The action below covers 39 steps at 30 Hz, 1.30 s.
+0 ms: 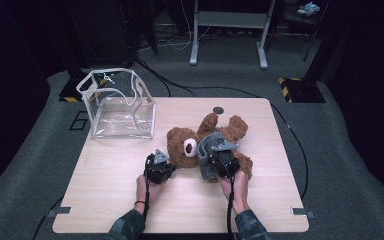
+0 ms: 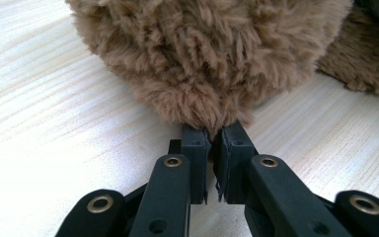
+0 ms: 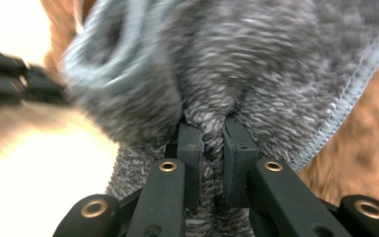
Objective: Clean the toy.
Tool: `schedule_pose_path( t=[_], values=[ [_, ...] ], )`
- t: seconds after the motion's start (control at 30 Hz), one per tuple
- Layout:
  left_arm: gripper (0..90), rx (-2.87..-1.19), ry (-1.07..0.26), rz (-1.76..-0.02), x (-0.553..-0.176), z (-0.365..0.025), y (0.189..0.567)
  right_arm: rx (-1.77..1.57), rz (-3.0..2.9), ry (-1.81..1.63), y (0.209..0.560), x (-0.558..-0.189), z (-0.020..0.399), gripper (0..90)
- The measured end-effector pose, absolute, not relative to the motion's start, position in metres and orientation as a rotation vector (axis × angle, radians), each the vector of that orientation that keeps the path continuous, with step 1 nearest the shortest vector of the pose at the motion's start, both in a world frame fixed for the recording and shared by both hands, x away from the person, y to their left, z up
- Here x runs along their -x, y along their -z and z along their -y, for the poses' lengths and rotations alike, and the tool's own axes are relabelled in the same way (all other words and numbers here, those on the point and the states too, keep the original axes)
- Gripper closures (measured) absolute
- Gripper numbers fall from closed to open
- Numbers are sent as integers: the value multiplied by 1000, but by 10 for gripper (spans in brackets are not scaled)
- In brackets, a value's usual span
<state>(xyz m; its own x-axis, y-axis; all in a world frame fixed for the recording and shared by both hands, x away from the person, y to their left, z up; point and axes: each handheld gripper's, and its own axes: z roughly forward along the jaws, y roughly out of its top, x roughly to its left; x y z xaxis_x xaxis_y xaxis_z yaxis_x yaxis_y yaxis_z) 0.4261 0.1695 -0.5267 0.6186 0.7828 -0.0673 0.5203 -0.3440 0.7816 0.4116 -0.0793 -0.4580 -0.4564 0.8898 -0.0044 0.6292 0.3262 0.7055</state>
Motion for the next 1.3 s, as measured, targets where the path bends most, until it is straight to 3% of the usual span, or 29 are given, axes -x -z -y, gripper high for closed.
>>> schedule_pose_path(
  t=[0.17, 0.47, 0.6, 0.8, 1.1, 1.3],
  values=[
    [833, -2030, -413, -1027, -426, -169, 527, -1364, -2228, -903, 471, -403, 81, 813],
    [833, -2036, -417, -1026, -426, -169, 527, -1409, -2146, -928, 466, -393, 110, 812],
    [833, -2043, -416, -1024, -426, -169, 527, -1404, -2258, -952, 480, -393, 95, 811],
    [833, -2043, -418, -1026, -426, -169, 527, -1356, -2167, -987, 456, -396, 100, 811],
    [833, -2039, -419, -1031, -427, -169, 527, -1472, -2106, -889, 459, -386, 148, 810],
    [833, -2034, -415, -1033, -427, -169, 527, -1476, -1960, -938, 426, -386, 180, 810]
  ],
)
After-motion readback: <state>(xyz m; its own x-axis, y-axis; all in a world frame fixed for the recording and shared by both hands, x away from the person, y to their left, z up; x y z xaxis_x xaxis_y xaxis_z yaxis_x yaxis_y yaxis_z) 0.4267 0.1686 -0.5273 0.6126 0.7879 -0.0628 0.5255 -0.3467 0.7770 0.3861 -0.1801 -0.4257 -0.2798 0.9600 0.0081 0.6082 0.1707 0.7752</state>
